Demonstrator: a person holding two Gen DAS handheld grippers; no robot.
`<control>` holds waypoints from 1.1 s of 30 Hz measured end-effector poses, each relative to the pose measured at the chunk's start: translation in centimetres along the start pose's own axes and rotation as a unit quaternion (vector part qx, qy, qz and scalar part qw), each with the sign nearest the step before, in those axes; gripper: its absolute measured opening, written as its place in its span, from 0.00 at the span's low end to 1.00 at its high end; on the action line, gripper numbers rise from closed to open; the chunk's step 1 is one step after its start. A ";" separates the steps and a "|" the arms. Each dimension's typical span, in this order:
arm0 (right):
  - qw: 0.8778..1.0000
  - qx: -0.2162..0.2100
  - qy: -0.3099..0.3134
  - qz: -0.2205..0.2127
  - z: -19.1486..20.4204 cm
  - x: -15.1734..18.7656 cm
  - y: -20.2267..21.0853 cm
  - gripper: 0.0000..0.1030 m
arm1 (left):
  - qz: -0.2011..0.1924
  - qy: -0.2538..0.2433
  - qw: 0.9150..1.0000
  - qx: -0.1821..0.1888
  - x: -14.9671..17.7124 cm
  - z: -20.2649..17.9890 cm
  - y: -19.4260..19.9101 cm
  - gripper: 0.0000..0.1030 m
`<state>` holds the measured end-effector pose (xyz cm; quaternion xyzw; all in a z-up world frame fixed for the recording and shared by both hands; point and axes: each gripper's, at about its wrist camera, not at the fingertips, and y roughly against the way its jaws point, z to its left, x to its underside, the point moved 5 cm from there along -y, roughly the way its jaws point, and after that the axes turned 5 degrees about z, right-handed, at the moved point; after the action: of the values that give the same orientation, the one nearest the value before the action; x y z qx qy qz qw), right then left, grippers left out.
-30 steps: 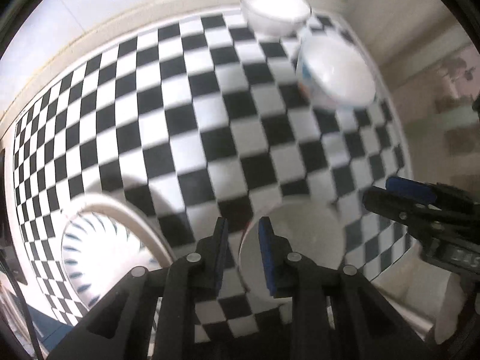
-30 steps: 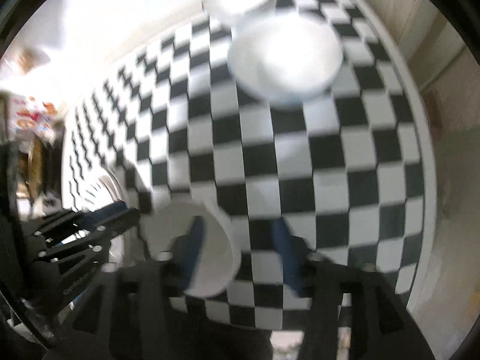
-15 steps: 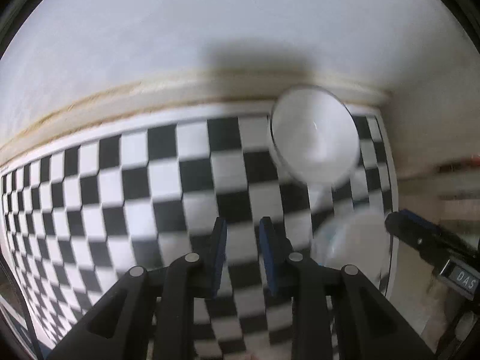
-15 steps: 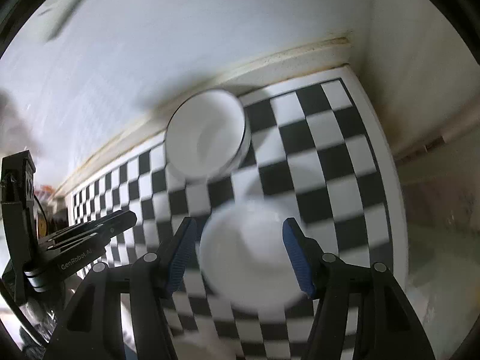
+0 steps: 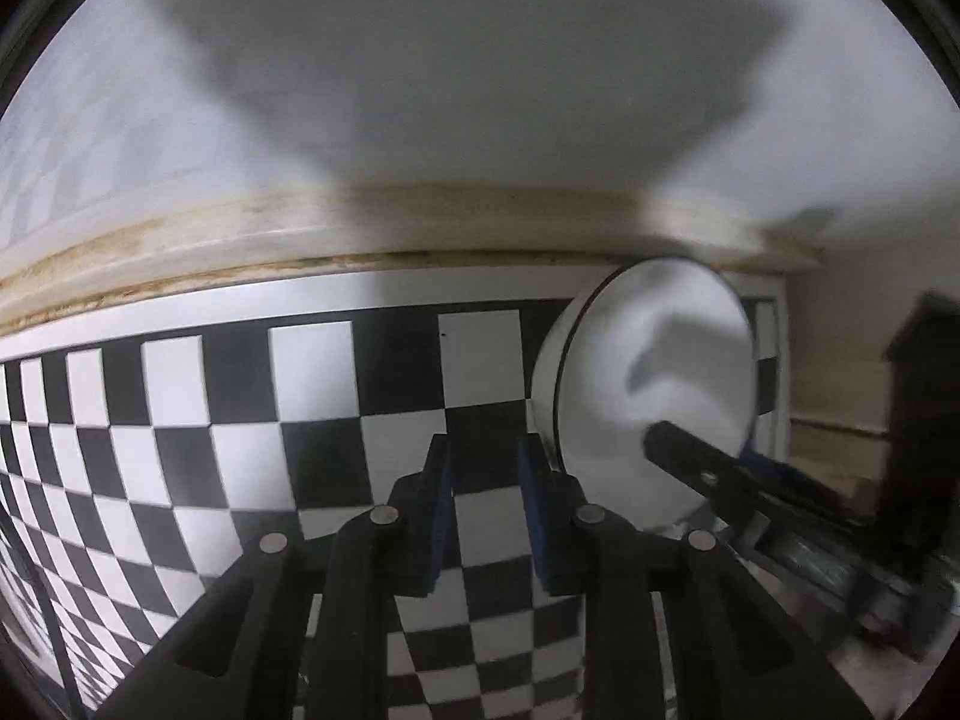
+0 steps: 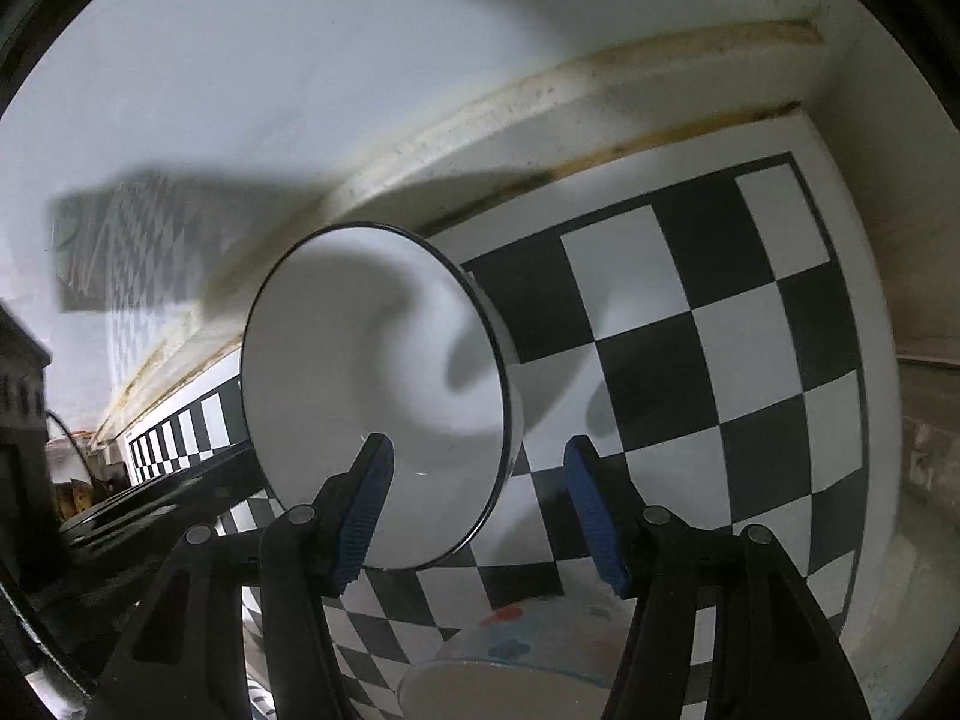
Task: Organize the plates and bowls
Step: 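Lower the red-patterned bowl into the plain white bowl with both grippers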
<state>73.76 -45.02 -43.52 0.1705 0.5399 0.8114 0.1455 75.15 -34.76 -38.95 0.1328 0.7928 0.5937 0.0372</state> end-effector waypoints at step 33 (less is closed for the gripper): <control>0.999 0.000 0.016 -0.032 -1.2 1.8 4.4 0.11 | -0.064 -0.075 0.995 -0.006 2.8 -4.5 3.2 0.15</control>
<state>71.36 -46.87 -39.70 0.1401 0.5474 0.8088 0.1629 71.97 -37.43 -34.32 0.1257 0.7910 0.5834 0.1349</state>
